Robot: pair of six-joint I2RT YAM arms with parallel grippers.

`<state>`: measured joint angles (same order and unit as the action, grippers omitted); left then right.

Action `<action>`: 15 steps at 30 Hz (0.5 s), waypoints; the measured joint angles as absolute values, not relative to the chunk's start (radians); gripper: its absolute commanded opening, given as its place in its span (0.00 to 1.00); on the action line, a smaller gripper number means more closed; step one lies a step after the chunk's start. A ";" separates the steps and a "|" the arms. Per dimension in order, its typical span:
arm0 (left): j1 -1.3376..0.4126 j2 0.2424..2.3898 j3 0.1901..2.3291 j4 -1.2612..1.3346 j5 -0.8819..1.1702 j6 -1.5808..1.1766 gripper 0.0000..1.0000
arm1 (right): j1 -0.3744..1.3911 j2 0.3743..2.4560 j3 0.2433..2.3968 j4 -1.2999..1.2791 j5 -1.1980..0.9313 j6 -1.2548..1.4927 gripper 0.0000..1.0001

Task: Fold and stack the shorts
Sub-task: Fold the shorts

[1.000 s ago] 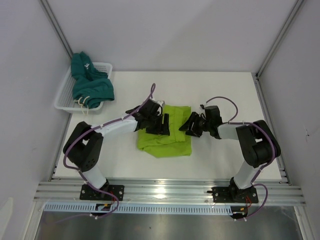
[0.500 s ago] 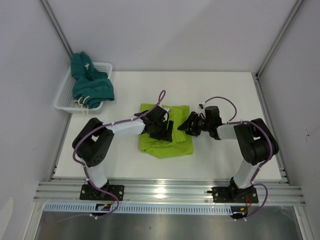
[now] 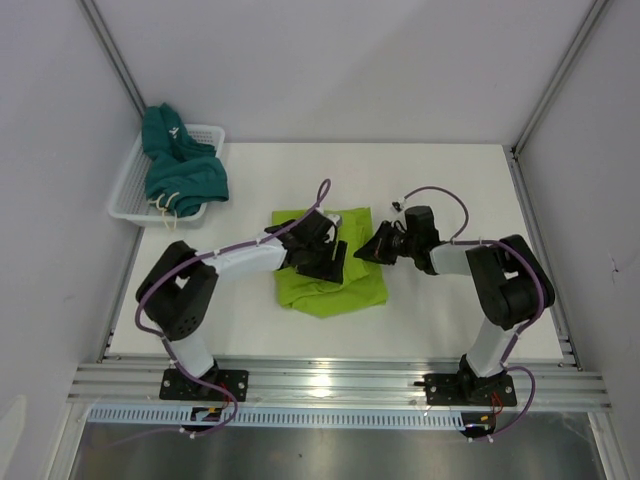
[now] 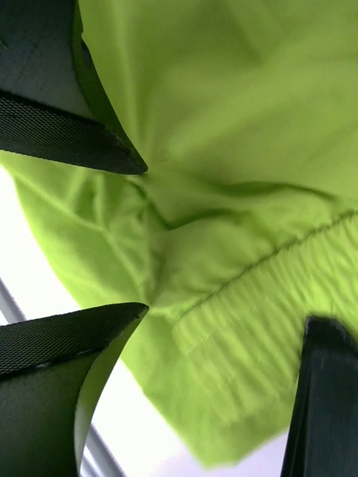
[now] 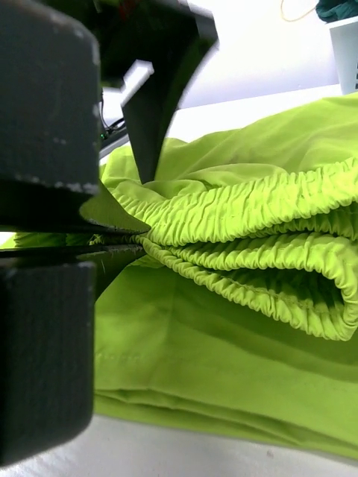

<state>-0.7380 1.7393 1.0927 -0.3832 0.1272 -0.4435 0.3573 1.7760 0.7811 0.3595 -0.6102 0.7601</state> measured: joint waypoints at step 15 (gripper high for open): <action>-0.830 1.393 0.996 -0.384 0.073 -0.513 0.72 | 0.377 1.681 0.847 0.234 -0.561 0.721 0.00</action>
